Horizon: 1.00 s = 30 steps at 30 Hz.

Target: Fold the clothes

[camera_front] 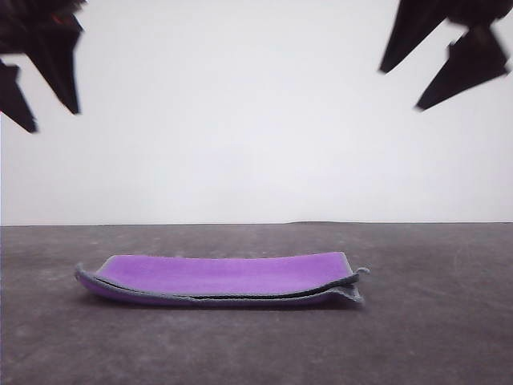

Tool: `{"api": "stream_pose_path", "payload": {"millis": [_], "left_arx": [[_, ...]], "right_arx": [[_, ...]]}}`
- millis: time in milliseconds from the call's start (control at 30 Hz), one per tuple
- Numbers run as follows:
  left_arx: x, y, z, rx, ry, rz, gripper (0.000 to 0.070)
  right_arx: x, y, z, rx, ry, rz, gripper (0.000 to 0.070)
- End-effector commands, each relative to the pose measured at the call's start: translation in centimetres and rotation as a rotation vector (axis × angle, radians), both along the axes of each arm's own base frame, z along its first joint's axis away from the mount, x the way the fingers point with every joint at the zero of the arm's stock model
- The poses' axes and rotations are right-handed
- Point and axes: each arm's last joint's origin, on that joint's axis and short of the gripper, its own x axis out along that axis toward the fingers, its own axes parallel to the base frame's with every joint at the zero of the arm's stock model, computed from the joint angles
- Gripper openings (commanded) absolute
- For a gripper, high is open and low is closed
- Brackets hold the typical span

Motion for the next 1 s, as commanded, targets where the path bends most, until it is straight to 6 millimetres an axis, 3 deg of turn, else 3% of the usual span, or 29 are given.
{"api": "stream_pose_path", "payload": {"millis": [0, 133, 267, 467, 667, 967], "left_arx": [[0.0, 0.4, -0.2, 0.006, 0.016, 0.027, 0.0390], [-1.0, 1.5, -1.2, 0.007, 0.044, 0.064, 0.0390], [-1.8, 2.5, -3.2, 0.006, 0.081, 0.106, 0.0390], [-2.5, 3.8, -5.8, 0.001, 0.107, 0.164, 0.0390], [-2.5, 4.1, -6.4, -0.002, 0.102, 0.185, 0.0390], [-2.4, 4.1, -6.3, -0.006, 0.096, 0.192, 0.0390]], "right_arx": [[-0.7, -0.2, 1.0, -0.031, -0.014, -0.041, 0.0484], [-3.1, -0.9, 2.0, -0.080, -0.048, -0.093, 0.0484], [-4.6, -1.3, 0.9, -0.089, -0.042, -0.138, 0.0484], [-4.5, -1.1, -4.4, -0.031, 0.026, -0.200, 0.0484], [-3.1, -0.5, -10.7, 0.125, 0.134, -0.236, 0.0484], [-0.3, 1.0, -15.3, 0.297, 0.305, -0.139, 0.0484]]}}
